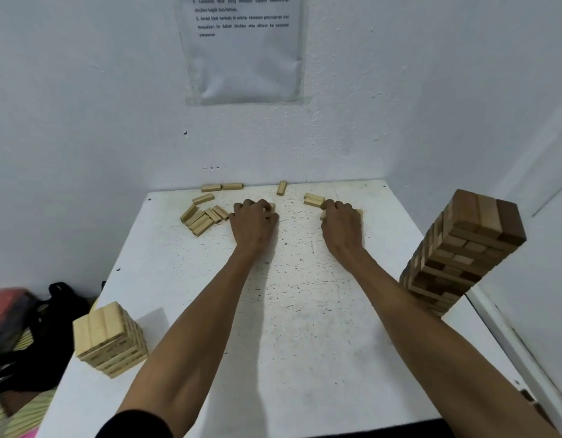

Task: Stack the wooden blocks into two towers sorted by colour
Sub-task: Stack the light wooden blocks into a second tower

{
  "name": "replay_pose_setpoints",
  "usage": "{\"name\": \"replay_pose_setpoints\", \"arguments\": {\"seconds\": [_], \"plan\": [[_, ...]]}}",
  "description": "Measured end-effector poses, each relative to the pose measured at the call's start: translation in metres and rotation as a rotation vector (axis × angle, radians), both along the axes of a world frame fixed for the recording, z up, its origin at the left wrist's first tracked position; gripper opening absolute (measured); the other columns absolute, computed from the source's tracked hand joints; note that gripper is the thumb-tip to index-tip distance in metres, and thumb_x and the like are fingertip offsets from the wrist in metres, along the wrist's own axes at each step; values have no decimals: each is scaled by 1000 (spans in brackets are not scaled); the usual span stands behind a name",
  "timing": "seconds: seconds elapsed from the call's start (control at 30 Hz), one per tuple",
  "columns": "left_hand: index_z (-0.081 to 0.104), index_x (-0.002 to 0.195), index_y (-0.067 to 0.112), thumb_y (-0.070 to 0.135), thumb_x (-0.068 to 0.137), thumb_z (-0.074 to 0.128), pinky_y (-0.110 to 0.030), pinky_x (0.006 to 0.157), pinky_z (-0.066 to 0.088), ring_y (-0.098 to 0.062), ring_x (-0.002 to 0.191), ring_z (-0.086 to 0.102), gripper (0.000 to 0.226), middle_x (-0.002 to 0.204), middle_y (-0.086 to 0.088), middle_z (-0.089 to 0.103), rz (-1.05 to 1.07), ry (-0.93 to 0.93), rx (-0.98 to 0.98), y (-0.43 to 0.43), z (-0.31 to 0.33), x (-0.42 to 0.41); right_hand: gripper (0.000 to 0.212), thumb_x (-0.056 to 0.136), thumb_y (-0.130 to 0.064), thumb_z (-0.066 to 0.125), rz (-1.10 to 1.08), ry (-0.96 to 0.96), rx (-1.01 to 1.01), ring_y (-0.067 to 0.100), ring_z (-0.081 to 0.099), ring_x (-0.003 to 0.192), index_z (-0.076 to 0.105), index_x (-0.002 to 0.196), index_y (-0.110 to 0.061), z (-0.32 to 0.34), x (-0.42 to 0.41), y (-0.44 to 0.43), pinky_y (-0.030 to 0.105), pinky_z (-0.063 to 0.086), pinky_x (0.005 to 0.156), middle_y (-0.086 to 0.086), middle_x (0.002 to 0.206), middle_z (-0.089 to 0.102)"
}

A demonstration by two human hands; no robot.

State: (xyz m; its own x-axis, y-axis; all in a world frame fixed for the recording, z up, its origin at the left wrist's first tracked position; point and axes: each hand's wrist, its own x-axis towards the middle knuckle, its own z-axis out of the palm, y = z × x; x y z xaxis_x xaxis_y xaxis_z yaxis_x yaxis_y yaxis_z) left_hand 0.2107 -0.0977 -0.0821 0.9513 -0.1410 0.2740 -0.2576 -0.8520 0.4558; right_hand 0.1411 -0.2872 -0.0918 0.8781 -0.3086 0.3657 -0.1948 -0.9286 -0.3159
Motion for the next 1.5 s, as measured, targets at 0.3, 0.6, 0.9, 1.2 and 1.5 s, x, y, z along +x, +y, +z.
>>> {"name": "replay_pose_setpoints", "arguments": {"seconds": [0.3, 0.6, 0.9, 1.2, 1.5], "plan": [[80, 93, 18, 30, 91, 74, -30, 68, 43, -23, 89, 63, 14, 92, -3, 74, -126, 20, -253, 8, -11, -16, 27, 101, -9, 61, 194, -48, 200, 27, 61, 103, 61, 128, -8, 11, -30, 12, 37, 50, 77, 13, 117, 65], [80, 91, 20, 23, 82, 69, -37, 78, 52, -17, 88, 64, 14, 94, 3, 76, -217, -19, -290, 54, 0, -108, 38, 91, -10, 72, 306, -77, 477, 18, 62, 97, 61, 126, -20, 19, -114, 48, 43, 55, 85, -6, 100, 68], [77, 89, 24, 18, 83, 73, -24, 83, 45, -12, 101, 58, 9, 99, 12, 72, -184, 41, -257, 93, -6, -202, 44, 90, -10, 70, 464, 25, 549, 10, 60, 103, 59, 129, -28, 14, -191, 81, 22, 48, 86, -15, 104, 68], [70, 115, 28, 43, 76, 73, -33, 93, 45, -13, 118, 54, 42, 118, 16, 67, -158, -61, -118, 109, -9, -236, 42, 85, -11, 70, 526, 41, 355, 12, 50, 116, 66, 126, -20, 0, -198, 78, 24, 43, 99, -8, 119, 58], [72, 121, 37, 44, 89, 68, -39, 93, 41, -14, 109, 50, 32, 105, 11, 54, -98, 55, -74, 119, -13, -224, 19, 90, -20, 73, 596, 127, 339, 17, 52, 101, 76, 107, -28, 7, -186, 71, 35, 46, 90, -8, 97, 63]]}}
